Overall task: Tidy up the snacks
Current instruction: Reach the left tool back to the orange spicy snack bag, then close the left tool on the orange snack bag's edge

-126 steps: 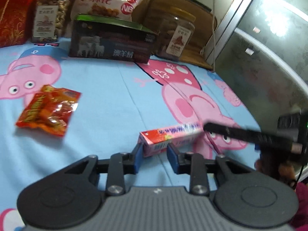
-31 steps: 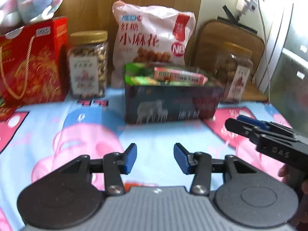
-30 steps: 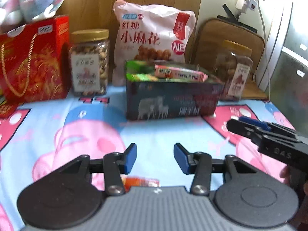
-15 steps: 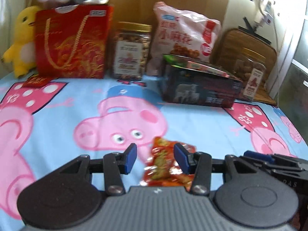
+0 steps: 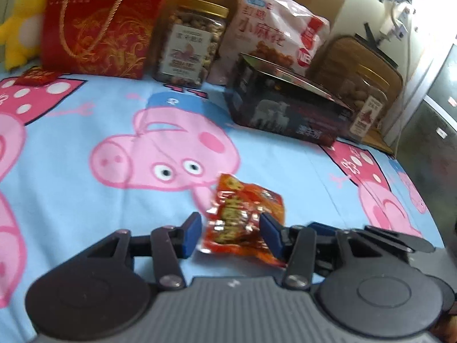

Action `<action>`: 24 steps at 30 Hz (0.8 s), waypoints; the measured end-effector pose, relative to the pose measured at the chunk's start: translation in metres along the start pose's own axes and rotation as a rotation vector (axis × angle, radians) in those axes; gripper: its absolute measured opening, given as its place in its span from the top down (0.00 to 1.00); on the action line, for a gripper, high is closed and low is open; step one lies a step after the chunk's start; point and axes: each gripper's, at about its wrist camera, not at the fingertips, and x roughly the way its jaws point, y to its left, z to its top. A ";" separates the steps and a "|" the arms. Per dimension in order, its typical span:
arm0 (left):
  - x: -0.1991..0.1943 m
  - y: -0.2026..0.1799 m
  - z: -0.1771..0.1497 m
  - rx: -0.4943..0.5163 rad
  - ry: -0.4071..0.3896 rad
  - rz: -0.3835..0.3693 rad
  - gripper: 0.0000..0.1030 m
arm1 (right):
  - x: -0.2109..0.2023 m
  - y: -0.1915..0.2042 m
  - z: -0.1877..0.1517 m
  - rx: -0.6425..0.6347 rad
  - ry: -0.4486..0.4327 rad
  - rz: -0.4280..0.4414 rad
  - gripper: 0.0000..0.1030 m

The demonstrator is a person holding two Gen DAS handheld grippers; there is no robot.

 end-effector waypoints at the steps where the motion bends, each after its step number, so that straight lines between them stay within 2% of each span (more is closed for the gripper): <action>1: 0.002 -0.004 -0.001 0.007 0.007 -0.013 0.54 | 0.000 0.000 0.000 -0.001 0.000 0.002 0.54; 3: 0.004 -0.008 -0.003 0.001 0.014 -0.047 0.54 | -0.001 -0.001 -0.001 -0.001 0.001 0.012 0.53; 4: 0.006 -0.011 -0.004 -0.003 0.019 -0.068 0.50 | -0.002 -0.002 -0.002 -0.006 -0.002 0.009 0.53; 8: 0.009 -0.031 -0.009 0.034 0.027 -0.061 0.49 | -0.015 -0.008 -0.008 -0.032 -0.007 -0.017 0.52; 13: 0.015 -0.052 -0.015 0.050 0.063 -0.134 0.48 | -0.037 -0.025 -0.019 -0.012 -0.022 -0.042 0.51; 20: 0.016 -0.093 -0.033 0.137 0.100 -0.153 0.48 | -0.069 -0.031 -0.042 0.006 -0.042 -0.085 0.50; 24: 0.013 -0.104 -0.042 0.150 0.118 -0.172 0.48 | -0.080 -0.033 -0.050 0.012 -0.046 -0.088 0.50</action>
